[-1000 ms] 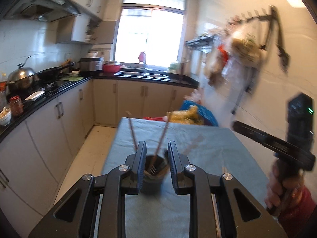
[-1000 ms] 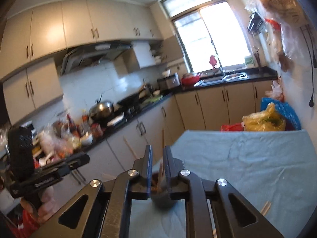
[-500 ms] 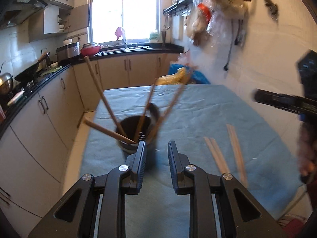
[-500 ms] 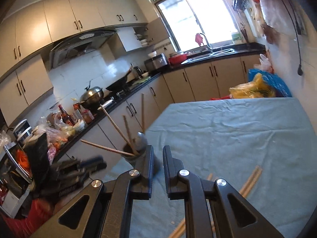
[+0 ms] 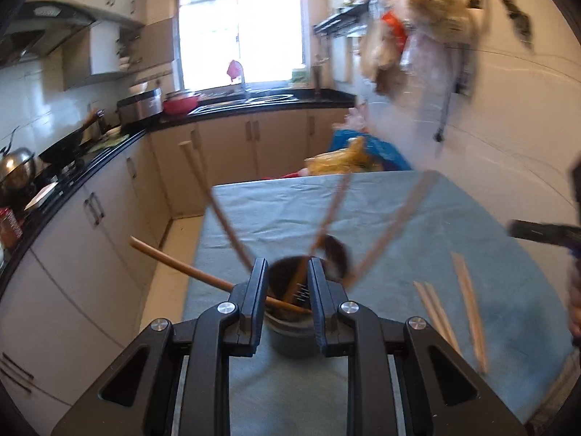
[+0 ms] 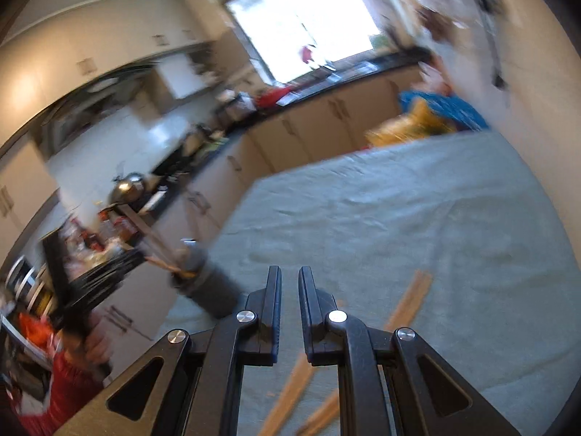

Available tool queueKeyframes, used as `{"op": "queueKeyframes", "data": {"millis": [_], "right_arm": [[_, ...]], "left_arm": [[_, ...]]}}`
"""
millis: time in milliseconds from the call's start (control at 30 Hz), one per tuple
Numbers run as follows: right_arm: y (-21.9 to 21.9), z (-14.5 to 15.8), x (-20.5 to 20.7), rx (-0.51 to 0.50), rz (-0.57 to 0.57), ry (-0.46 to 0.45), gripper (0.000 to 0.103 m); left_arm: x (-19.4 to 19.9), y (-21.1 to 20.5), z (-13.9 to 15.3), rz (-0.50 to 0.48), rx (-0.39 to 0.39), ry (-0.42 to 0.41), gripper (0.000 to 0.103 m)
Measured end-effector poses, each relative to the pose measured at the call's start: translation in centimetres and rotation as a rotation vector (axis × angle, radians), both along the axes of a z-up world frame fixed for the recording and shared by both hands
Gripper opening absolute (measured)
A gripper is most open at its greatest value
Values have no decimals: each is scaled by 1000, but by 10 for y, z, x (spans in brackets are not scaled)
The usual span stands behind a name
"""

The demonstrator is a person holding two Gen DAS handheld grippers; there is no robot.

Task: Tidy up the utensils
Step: 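Move both tools back over the remaining wooden chopsticks on the cloth, then grasp one chopstick with the left tool while the right tool grasps another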

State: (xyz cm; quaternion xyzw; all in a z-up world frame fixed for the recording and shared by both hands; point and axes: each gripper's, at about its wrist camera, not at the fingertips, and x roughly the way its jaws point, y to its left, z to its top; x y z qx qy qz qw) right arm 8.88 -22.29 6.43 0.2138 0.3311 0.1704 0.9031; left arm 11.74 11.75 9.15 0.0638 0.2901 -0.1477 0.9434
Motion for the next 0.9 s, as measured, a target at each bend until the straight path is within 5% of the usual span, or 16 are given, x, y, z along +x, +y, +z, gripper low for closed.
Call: {"op": "queueKeyframes", "data": {"millis": [233, 333, 733, 900], "right_arm": [[-52, -59, 38, 28, -133, 293, 11], [-60, -81, 53, 17, -154, 387, 12], [-44, -106, 101, -145, -136, 507, 12], [-22, -100, 103, -323, -107, 499, 10]], "left_arm": [[-58, -53, -3, -260, -59, 39, 27], [-62, -86, -20, -334, -50, 124, 27], [-29, -119, -87, -245, -24, 348, 27], [-12, -129, -96, -203, -28, 395, 27]]}}
